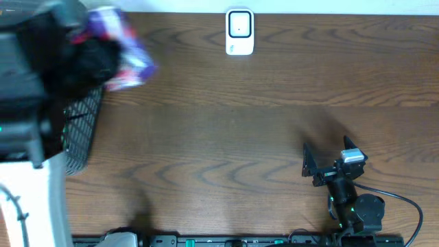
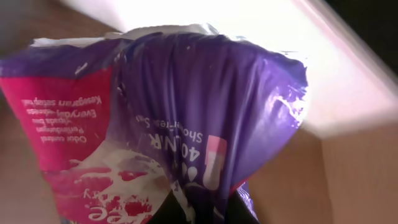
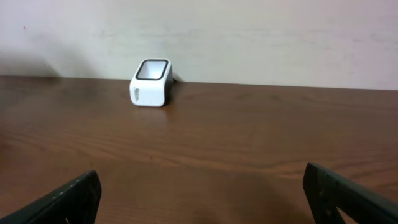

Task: Scan the item barcode
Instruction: 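Lift the purple pack out and place it on the table center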

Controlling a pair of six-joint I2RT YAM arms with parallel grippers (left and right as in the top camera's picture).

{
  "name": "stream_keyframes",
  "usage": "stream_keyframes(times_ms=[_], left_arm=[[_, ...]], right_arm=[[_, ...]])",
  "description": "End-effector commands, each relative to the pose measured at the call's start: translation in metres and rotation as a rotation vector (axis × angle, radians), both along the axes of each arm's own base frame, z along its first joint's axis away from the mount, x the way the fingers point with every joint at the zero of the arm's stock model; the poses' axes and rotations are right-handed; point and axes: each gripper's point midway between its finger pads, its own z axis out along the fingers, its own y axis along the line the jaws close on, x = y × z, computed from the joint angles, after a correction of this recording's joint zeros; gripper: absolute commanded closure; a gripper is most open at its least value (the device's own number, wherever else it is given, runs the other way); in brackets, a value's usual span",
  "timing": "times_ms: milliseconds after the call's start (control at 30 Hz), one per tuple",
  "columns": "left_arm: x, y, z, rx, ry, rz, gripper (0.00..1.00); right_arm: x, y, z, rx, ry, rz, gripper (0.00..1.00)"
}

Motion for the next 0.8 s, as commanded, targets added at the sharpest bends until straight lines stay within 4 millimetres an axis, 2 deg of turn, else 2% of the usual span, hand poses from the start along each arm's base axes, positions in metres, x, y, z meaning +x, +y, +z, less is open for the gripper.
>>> stream_keyframes(times_ms=[0,200,367,467,500,533,567,600,633,667,767], left_arm=[[0.01,-0.045,-0.028,0.139,0.024,-0.173,0.93],[0.031,-0.081,-0.121,0.381,0.27,-0.199,0.93],[0.027,-0.108,-0.206,0.482,0.526,-0.297,0.92],[0.021,-0.114,-0.248,0.531,0.662,-0.337,0.92],[0.019,-0.115,-0.256,0.54,0.686,-0.343,0.9],[0.018,-0.115,-0.266,0.55,0.719,-0.349,0.83],[0.017,-0.115,-0.276,0.559,0.749,-0.353,0.72],[0.016,-0.114,-0.284,0.567,0.775,-0.356,0.54],[0.015,-0.114,-0.291,0.574,0.8,-0.358,0.3],[0.014,-0.113,-0.294,0.577,0.812,-0.359,0.21],[0.015,-0.111,-0.292,0.574,0.808,-0.353,0.14]], right_arm=[[0.0,-0.002,0.0,-0.006,-0.003,-0.003,0.01],[0.0,-0.002,0.0,-0.006,-0.003,-0.003,0.01],[0.0,-0.002,0.0,-0.006,-0.003,-0.003,0.01],[0.0,-0.002,0.0,-0.006,-0.003,-0.003,0.01],[0.0,-0.002,0.0,-0.006,-0.004,-0.003,0.01],[0.0,-0.002,0.0,-0.006,-0.003,-0.003,0.01],[0.0,-0.002,0.0,-0.006,-0.003,-0.003,0.01],[0.0,-0.002,0.0,-0.006,-0.003,-0.003,0.01],[0.0,-0.002,0.0,-0.006,-0.003,-0.003,0.01],[0.0,-0.002,0.0,-0.006,-0.003,-0.003,0.01],[0.0,-0.002,0.0,-0.006,-0.003,-0.003,0.01]])
